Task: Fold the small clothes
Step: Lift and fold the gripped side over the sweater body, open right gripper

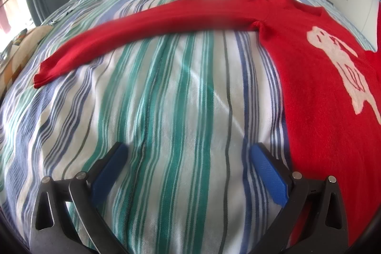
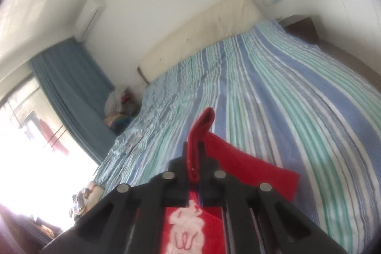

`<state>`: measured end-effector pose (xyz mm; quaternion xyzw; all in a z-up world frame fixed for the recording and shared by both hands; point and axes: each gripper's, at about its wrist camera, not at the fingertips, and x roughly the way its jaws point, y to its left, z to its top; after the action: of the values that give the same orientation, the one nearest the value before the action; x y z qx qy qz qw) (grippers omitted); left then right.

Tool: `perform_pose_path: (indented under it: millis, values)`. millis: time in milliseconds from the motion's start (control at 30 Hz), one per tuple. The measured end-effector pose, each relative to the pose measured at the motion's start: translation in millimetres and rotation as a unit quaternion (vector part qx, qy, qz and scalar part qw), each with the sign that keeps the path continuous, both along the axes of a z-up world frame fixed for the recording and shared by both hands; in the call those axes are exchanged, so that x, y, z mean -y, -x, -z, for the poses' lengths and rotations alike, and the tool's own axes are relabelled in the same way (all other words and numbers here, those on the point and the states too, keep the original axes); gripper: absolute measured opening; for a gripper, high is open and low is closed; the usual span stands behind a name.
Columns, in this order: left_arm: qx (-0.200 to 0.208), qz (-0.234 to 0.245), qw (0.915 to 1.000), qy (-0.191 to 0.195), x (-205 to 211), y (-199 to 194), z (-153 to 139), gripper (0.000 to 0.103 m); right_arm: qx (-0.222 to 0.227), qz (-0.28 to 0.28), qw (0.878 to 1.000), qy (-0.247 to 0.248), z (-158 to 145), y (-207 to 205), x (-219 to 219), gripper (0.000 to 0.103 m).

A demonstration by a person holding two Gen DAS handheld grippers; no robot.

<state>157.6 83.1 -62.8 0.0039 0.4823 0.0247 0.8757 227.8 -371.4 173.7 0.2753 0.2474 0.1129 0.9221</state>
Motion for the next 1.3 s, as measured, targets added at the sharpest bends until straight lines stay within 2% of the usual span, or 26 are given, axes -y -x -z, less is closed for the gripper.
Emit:
perform_pose_path:
  millis: [100, 233, 267, 333, 367, 400, 433, 500, 567, 633, 700, 767, 800, 833, 867, 967, 1067, 1100, 1167, 1233, 1300]
  values:
    - [0.000, 0.000, 1.0000, 0.000, 0, 0, 0, 0.103, -0.009, -0.049, 0.999, 0.023, 7, -28, -69, 0.004]
    - [0.000, 0.000, 1.0000, 0.000, 0, 0, 0, 0.103, -0.039, -0.086, 0.995, 0.040, 49, -57, -135, 0.005]
    - [0.000, 0.000, 1.0000, -0.001, 0, 0, 0, 0.103, -0.049, -0.101, 0.993, 0.038, 62, -64, -148, 0.011]
    - [0.000, 0.000, 1.0000, 0.000, 0, 0, 0, 0.103, -0.086, -0.141, 0.986, 0.019, 90, -78, -164, 0.044]
    - [0.000, 0.000, 1.0000, 0.000, 0, 0, 0, 0.103, -0.102, -0.161, 0.982, -0.009, 104, -84, -169, 0.069]
    - [0.000, 0.000, 1.0000, 0.000, 0, 0, 0, 0.103, -0.106, -0.179, 0.977, -0.045, 114, -85, -169, 0.072]
    - [0.000, 0.000, 1.0000, 0.000, 0, 0, 0, 0.103, -0.108, -0.193, 0.972, -0.076, 123, -83, -166, 0.072]
    - [0.000, 0.000, 1.0000, -0.002, 0, 0, 0, 0.103, -0.112, -0.196, 0.969, -0.099, 131, -83, -159, 0.072]
    - [0.000, 0.000, 1.0000, -0.004, 1, 0, 0, 0.103, -0.128, -0.187, 0.970, -0.093, 140, -78, -142, 0.072]
    - [0.001, 0.000, 1.0000, -0.005, 1, 0, 0, 0.103, -0.162, -0.176, 0.967, -0.085, 155, -78, -121, 0.072]
    - [0.001, 0.000, 1.0000, -0.004, 2, 0, 0, 0.103, -0.205, -0.139, 0.967, -0.055, 178, -77, -90, 0.072]
    - [0.002, 0.000, 1.0000, -0.004, 2, 0, 0, 0.103, -0.264, -0.086, 0.961, -0.007, 207, -72, -55, 0.072]
    - [0.003, 0.000, 1.0000, -0.005, 2, 1, 0, 0.103, -0.290, -0.053, 0.955, 0.021, 221, -69, -37, 0.060]
    - [0.003, 0.000, 1.0000, -0.005, 2, 1, 0, 0.103, -0.295, -0.029, 0.954, 0.031, 229, -64, -19, 0.049]
    - [0.003, -0.001, 1.0000, -0.005, 2, 1, 0, 0.103, -0.288, -0.011, 0.957, 0.036, 230, -57, -4, 0.033]
    - [0.003, -0.001, 1.0000, -0.008, 3, 1, 0, 0.103, -0.258, 0.041, 0.963, 0.064, 216, -41, 23, 0.036]
    - [0.005, -0.001, 0.9999, -0.011, 4, 0, 1, 0.103, -0.257, 0.011, 0.965, 0.052, 212, -42, 26, 0.037]
    - [0.006, -0.002, 0.9999, -0.010, 4, 1, 1, 0.103, -0.261, -0.007, 0.964, 0.051, 214, -44, 22, 0.040]
    - [0.007, -0.001, 1.0000, -0.007, 3, 1, 1, 0.103, -0.287, -0.051, 0.954, 0.067, 222, -50, 6, 0.041]
    - [0.008, -0.001, 1.0000, -0.005, 3, 1, 1, 0.103, -0.296, -0.047, 0.945, 0.129, 232, -46, -5, 0.038]
    - [0.008, -0.001, 1.0000, -0.006, 3, 1, 1, 0.103, -0.279, -0.030, 0.952, 0.123, 233, -38, 2, 0.040]
